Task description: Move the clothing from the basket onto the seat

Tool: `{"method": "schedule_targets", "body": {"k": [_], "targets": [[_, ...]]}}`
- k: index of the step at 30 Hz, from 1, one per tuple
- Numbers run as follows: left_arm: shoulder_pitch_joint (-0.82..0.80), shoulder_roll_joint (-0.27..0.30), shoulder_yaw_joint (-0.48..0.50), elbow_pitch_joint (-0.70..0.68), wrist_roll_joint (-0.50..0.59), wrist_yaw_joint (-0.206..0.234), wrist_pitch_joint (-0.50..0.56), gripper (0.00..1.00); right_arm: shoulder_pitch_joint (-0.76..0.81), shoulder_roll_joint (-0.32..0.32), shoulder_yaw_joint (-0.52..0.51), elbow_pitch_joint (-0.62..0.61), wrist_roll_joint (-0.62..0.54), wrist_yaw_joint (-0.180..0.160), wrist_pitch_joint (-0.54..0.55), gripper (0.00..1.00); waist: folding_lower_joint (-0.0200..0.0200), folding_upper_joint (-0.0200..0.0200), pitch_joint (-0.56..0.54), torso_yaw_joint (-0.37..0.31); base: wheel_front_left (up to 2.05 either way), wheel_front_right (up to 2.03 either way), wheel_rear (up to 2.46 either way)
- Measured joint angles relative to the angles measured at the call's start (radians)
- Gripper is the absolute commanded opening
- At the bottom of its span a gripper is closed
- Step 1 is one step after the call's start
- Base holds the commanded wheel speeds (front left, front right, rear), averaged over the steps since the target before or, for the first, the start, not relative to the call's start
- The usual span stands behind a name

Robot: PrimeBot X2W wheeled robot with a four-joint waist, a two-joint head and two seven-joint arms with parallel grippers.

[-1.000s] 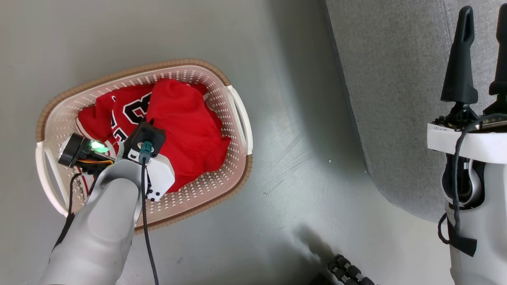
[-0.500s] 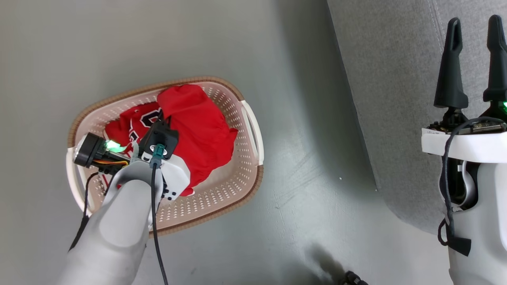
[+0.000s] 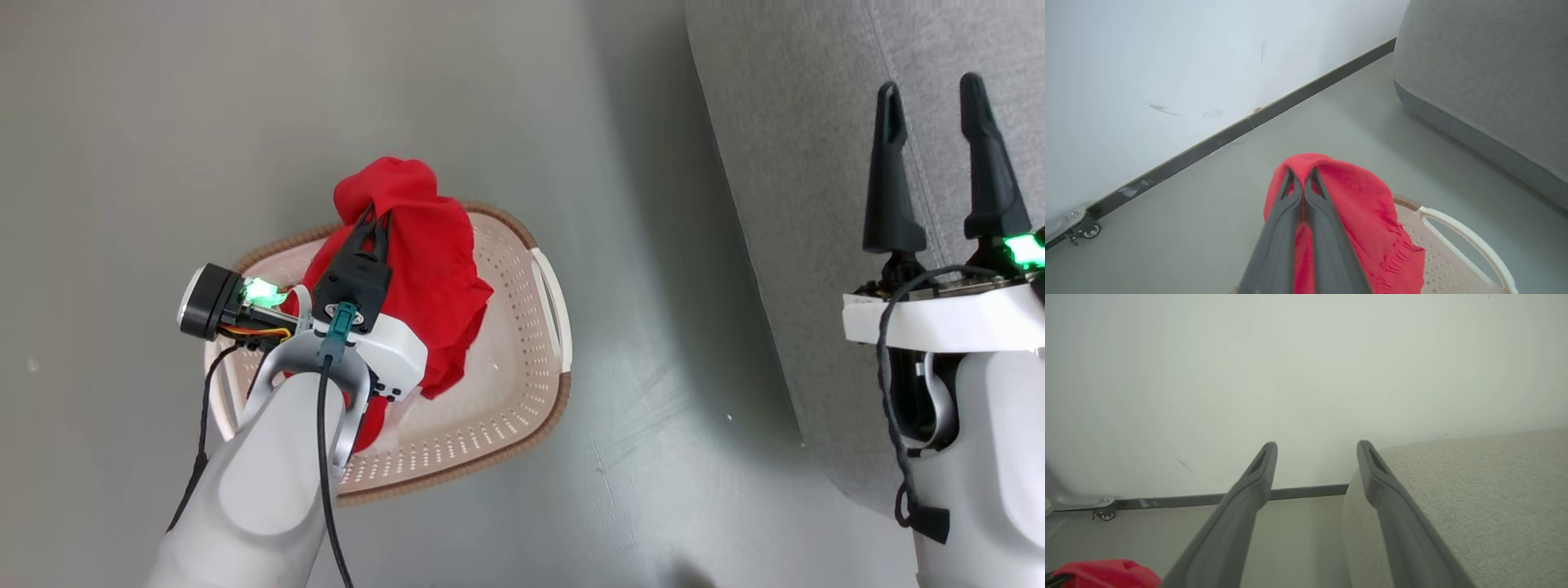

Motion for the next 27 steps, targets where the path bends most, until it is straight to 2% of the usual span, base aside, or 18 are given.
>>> {"method": "schedule_targets", "body": {"k": [7,20,27], "targets": [[0.040,0.005,0.010,-0.113,-0.021,0.003,-0.004,0.00,0.020,-0.006,0.056,0.039,-0.052,0.000,0.000,1.00,-0.0001,0.0000,-0.067,0.027,0.00,0.00,0.00],[0.112,0.035,0.011,-0.246,-0.038,0.003,-0.004,0.00,0.074,-0.065,0.162,0.113,-0.073,0.000,0.000,1.00,-0.0001,0.0000,-0.205,0.069,0.00,0.00,0.00],[0.133,0.053,-0.008,-0.304,-0.043,-0.021,-0.004,0.00,0.102,-0.095,0.255,0.143,-0.053,0.000,0.000,1.00,-0.0001,0.0000,-0.284,0.087,0.00,0.00,0.00]]}}
